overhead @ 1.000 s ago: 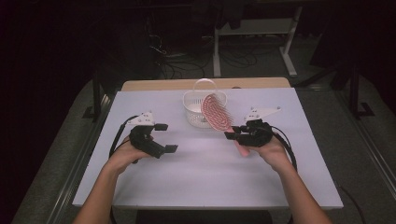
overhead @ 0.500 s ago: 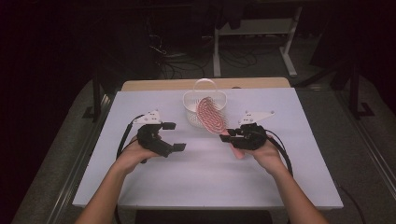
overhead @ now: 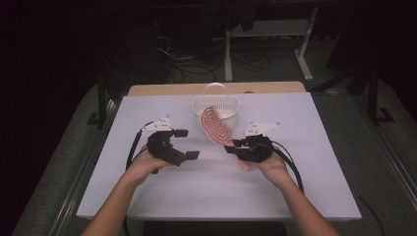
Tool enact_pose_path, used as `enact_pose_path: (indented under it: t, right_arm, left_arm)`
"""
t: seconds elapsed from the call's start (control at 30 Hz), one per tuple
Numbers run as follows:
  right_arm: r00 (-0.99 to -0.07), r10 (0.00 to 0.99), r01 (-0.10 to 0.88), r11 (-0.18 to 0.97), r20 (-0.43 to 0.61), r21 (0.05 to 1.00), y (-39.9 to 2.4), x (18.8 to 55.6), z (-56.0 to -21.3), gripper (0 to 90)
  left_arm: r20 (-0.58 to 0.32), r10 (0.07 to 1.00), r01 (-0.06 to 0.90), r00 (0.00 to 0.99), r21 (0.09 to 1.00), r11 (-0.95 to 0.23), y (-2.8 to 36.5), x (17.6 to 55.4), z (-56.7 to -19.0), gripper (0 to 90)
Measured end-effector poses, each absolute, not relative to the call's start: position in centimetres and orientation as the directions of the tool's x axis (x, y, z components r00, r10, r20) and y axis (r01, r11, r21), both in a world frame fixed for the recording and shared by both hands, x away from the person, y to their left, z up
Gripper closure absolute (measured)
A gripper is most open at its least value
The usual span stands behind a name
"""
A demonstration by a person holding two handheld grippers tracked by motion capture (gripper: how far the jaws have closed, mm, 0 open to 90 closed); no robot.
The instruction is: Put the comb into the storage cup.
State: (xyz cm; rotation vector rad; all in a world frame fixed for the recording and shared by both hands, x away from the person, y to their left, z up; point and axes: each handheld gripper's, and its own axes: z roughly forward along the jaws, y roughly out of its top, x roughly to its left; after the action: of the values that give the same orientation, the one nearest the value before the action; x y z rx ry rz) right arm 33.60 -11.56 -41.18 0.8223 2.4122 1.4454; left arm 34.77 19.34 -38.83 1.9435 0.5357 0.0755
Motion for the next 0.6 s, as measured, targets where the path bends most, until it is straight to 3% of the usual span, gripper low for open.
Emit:
enact_pose_path:
  t: [0.6]
  right_arm:
    - [-0.846, 0.524, 0.333, 0.379, 0.097, 0.863, -9.3, 33.1, -41.8, 68.8]
  left_arm:
    - [-0.214, 0.424, 0.354, 0.880, 0.891, -0.284, 18.9, 34.6, -38.5, 0.2]
